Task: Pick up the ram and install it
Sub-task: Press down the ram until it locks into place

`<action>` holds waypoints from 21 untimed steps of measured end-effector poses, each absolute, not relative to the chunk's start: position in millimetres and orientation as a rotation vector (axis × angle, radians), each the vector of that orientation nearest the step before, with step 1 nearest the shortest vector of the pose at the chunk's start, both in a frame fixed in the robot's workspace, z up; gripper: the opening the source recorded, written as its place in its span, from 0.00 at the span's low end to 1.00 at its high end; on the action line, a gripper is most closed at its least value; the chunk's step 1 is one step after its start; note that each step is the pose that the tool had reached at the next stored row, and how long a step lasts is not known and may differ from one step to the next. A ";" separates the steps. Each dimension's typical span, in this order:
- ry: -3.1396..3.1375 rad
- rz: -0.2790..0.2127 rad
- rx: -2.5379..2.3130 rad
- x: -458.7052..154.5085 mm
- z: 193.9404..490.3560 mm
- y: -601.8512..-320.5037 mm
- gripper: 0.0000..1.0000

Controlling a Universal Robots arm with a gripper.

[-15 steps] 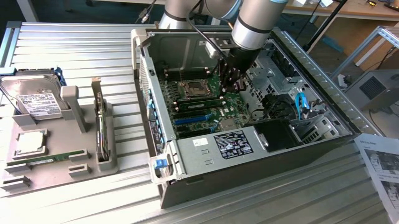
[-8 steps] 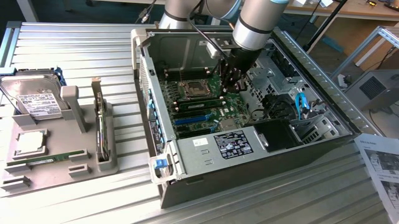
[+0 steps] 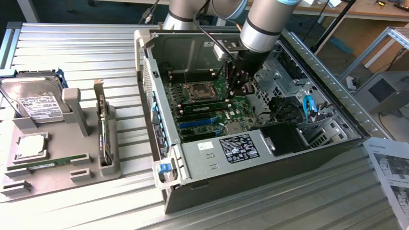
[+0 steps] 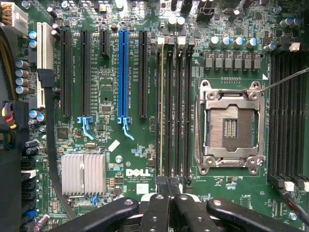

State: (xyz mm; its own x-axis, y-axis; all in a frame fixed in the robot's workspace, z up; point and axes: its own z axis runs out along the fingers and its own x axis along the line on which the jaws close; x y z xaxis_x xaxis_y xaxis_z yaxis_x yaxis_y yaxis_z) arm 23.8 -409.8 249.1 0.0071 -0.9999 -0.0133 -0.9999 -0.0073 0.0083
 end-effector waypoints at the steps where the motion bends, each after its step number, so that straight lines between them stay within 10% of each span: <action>1: 2.211 0.024 -2.227 23.8 249.1 -409.9 0.11; 21: 2.210 0.026 -2.226 23.3 244.9 -414.9 0.11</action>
